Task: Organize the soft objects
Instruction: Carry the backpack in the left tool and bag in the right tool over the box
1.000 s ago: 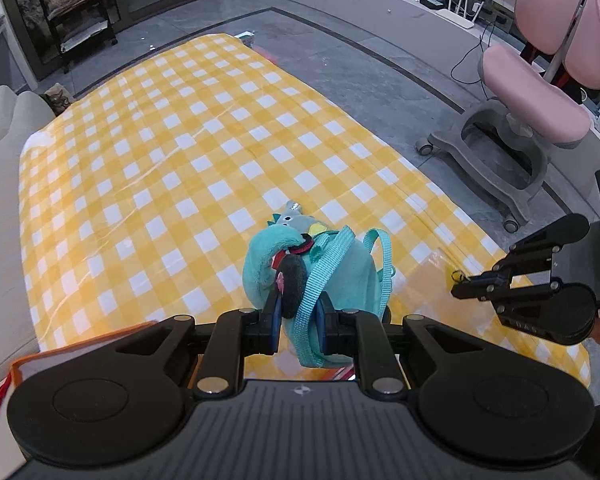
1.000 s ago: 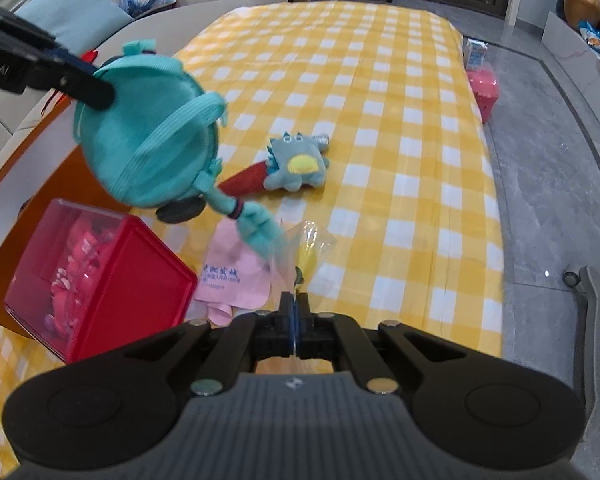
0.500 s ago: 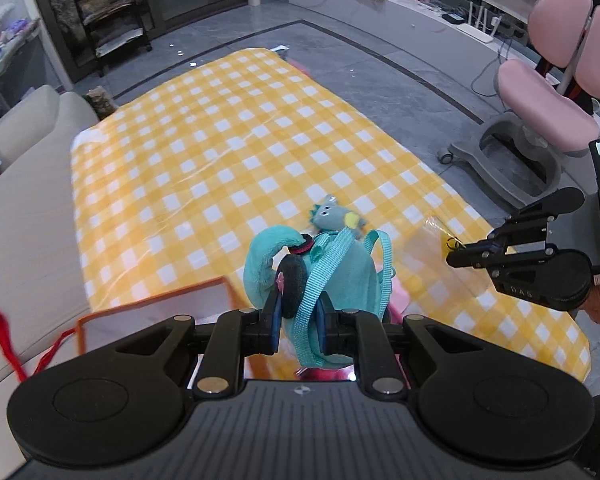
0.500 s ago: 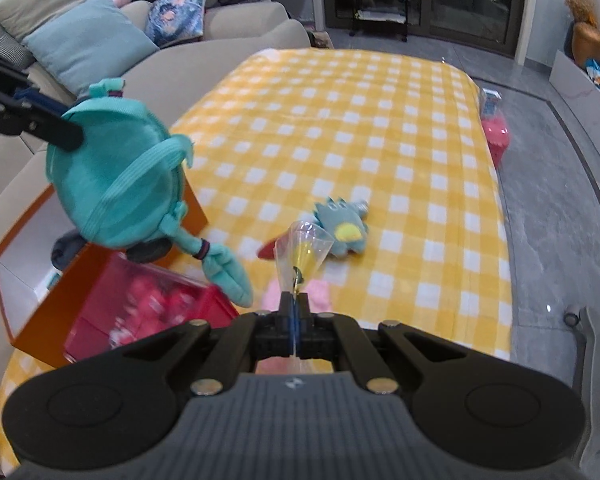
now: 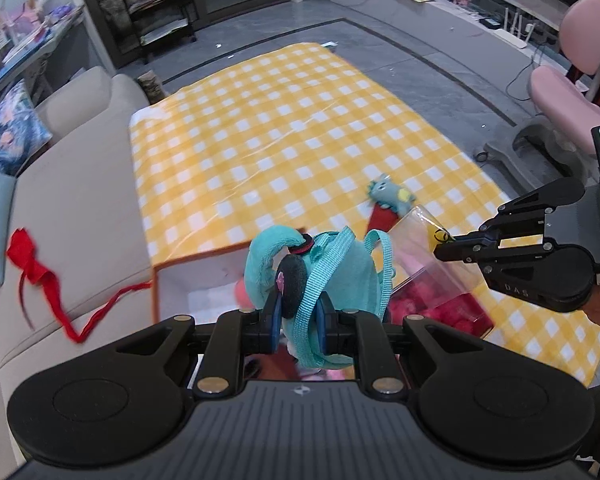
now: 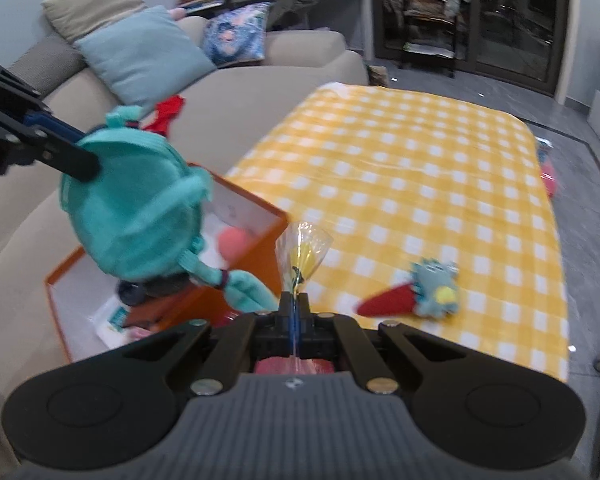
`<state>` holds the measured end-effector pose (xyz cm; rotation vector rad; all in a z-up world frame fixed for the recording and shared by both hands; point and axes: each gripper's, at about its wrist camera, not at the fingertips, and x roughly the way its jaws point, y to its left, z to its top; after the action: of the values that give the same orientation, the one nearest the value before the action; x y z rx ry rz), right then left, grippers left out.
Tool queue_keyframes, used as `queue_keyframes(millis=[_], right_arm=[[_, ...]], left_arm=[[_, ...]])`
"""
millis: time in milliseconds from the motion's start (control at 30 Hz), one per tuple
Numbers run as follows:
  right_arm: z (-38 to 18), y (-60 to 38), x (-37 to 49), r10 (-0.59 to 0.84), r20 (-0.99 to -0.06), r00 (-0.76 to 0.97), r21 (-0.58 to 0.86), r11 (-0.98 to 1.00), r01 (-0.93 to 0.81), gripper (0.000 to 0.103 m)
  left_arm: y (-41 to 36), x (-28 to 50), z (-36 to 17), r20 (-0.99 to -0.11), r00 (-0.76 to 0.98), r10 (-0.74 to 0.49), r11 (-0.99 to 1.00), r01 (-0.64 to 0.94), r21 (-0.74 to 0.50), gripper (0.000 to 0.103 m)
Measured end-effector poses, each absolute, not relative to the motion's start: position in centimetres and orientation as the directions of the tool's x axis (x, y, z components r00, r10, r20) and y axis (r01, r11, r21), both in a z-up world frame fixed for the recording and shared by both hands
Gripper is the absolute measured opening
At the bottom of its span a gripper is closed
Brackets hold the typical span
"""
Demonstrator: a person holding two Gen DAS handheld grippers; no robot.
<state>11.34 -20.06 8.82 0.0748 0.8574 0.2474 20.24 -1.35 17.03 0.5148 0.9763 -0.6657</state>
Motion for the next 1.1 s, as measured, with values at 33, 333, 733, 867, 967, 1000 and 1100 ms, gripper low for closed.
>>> queue_keyframes(millis=[33,333,733,867,967,1000,1100], right_arm=[[8.9,-19.2,11.5,0.256,-0.735,0.628,0.168,0.966,-0.197,0.0],[8.6,-14.1,13.3,0.314,-0.717,0.622,0.214,0.949,-0.232,0.0],[6.0,-10.0,16.1,0.333,-0.725,0.603,0.252,0.943,-0.218,0.0],[4.7,-9.1,16.8,0.341,-0.725,0.598,0.277,0.94,-0.2,0.0],[3.6,-8.3,17.3,0.344,-0.725,0.597,0.291,0.938,-0.188,0.0],[3.3,-8.1,17.5,0.341,-0.726,0.597,0.292,0.939,-0.182,0.0],[2.3,-7.4,17.9,0.332,-0.725,0.603,0.298,0.941,-0.16,0.0]], left_arm=[[-0.9,20.3,16.9,-0.878,0.393,-0.273,0.697,0.71,0.102,0.019],[2.5,21.2,16.2,-0.885,0.395,-0.246,0.72,0.685,0.105,0.019],[5.6,23.4,13.4,-0.898,0.376,-0.228,0.744,0.662,0.089,0.019],[5.9,24.1,12.0,-0.904,0.365,-0.221,0.745,0.662,0.085,0.019],[6.0,24.6,11.0,-0.909,0.359,-0.211,0.743,0.663,0.09,0.019],[6.1,24.8,10.7,-0.91,0.359,-0.207,0.743,0.662,0.093,0.019],[6.0,25.6,9.6,-0.914,0.364,-0.18,0.74,0.662,0.118,0.019]])
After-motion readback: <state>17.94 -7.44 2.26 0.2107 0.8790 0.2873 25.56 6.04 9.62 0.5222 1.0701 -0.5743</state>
